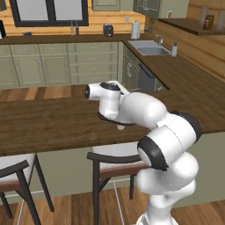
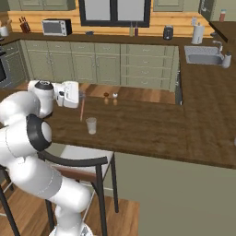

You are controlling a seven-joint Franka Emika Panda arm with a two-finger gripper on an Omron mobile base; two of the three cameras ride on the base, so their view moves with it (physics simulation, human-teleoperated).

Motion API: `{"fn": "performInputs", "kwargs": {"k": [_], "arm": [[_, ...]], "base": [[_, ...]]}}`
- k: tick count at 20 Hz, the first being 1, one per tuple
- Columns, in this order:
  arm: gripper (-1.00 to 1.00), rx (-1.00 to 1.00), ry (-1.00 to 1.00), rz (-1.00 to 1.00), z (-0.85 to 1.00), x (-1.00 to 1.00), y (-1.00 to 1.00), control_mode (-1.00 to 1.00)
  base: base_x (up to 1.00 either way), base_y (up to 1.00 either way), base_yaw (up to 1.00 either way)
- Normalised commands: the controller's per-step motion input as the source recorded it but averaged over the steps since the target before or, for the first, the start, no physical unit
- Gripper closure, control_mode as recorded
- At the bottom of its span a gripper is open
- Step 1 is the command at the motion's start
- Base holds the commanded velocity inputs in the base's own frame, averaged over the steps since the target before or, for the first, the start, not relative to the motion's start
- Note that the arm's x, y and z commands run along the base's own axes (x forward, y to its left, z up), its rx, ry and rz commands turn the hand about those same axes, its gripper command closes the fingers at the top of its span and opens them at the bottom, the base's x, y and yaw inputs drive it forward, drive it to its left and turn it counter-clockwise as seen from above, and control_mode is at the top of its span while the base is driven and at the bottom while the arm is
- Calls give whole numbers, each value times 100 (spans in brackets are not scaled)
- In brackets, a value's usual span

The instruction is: Take a straw from the drawer in front and place it inside the glass cup on the dining counter.

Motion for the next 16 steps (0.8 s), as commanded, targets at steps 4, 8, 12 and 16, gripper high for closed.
{"fn": "performInputs", "kwargs": {"k": [4,8,12,16], "arm": [[100,0,0,0,-26,62,-22,-100],[100,0,0,0,-16,43,-1,-100],[100,0,0,0,-13,54,0,-100],[100,0,0,0,-20,39,0,-100]], "base": [[0,0,0],[0,0,0],[0,0,0],[0,0,0]]}}
